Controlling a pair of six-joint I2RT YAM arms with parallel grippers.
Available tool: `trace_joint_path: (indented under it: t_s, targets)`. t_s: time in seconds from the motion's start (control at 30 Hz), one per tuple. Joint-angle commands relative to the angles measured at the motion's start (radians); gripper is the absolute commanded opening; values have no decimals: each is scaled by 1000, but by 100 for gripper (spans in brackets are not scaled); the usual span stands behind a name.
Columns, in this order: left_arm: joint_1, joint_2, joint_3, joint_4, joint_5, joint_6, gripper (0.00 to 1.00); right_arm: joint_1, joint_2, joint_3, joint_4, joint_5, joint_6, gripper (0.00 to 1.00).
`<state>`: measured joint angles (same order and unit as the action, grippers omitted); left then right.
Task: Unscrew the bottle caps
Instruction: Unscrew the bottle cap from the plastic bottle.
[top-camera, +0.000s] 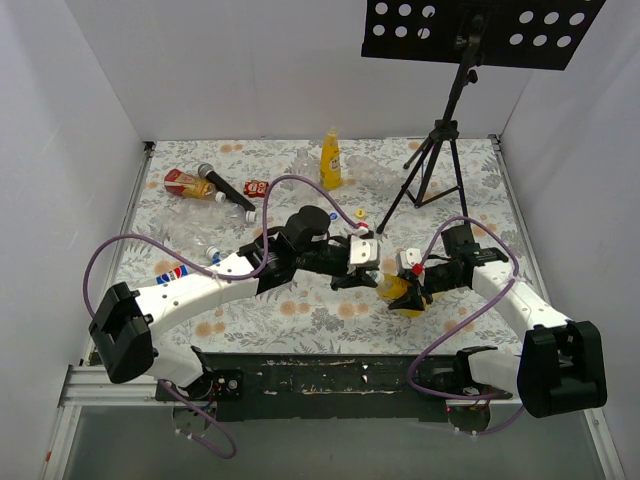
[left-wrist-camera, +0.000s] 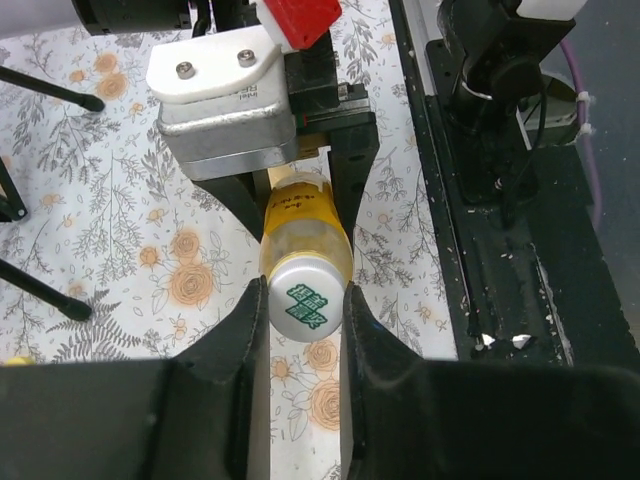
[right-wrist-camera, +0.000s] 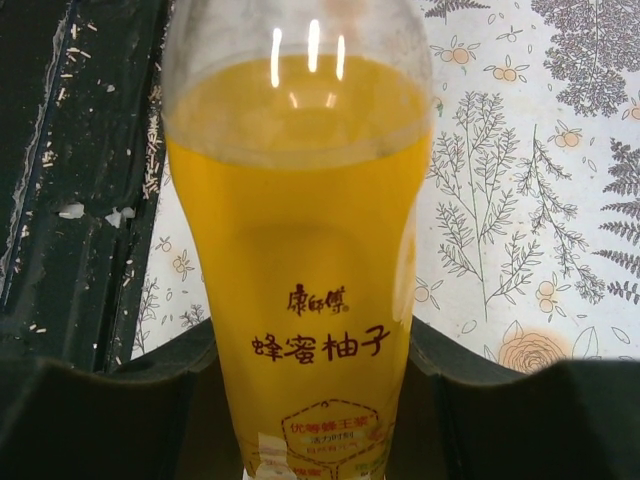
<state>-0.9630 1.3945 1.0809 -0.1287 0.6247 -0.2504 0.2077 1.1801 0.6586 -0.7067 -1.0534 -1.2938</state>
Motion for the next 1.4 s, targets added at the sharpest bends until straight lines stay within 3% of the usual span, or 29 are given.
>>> trace_joint_path:
  t_s: [0.0,0.07,0.13,0.3,0.37,0.5,0.83,0.97,1.13,1.23,1.37]
  targets:
    - [4,8,74,-26,-9,-88,0,2,-8,29,12,-51,-10,1]
    - [4,9,91,-31,-72,-214,0,1,-7,29,12,-48,-9,1]
    - [4,15,132,-64,-208,-469,0,2,-7,29,16,-43,-4,1]
    - [-9,110,316,-336,-452,-1129,0,2,1,26,33,-40,11,1]
    - [-60,115,333,-364,-550,-1254,0,2,12,30,30,-43,13,1]
    - [-111,130,378,-387,-684,-1270,0,1,12,29,27,-37,13,1]
    - [-111,3,312,-359,-757,-997,72,-2,4,26,36,-39,24,1]
    - [-109,-158,164,-240,-567,-706,96,-1,3,26,30,-42,18,1]
    - [-109,-296,-11,-134,-292,-246,98,-2,6,26,30,-45,14,1]
    - [-108,-308,-81,-88,-243,-19,98,-2,4,24,30,-43,16,1]
    - [-45,-235,-64,-57,-168,57,98,-2,4,22,33,-40,16,1]
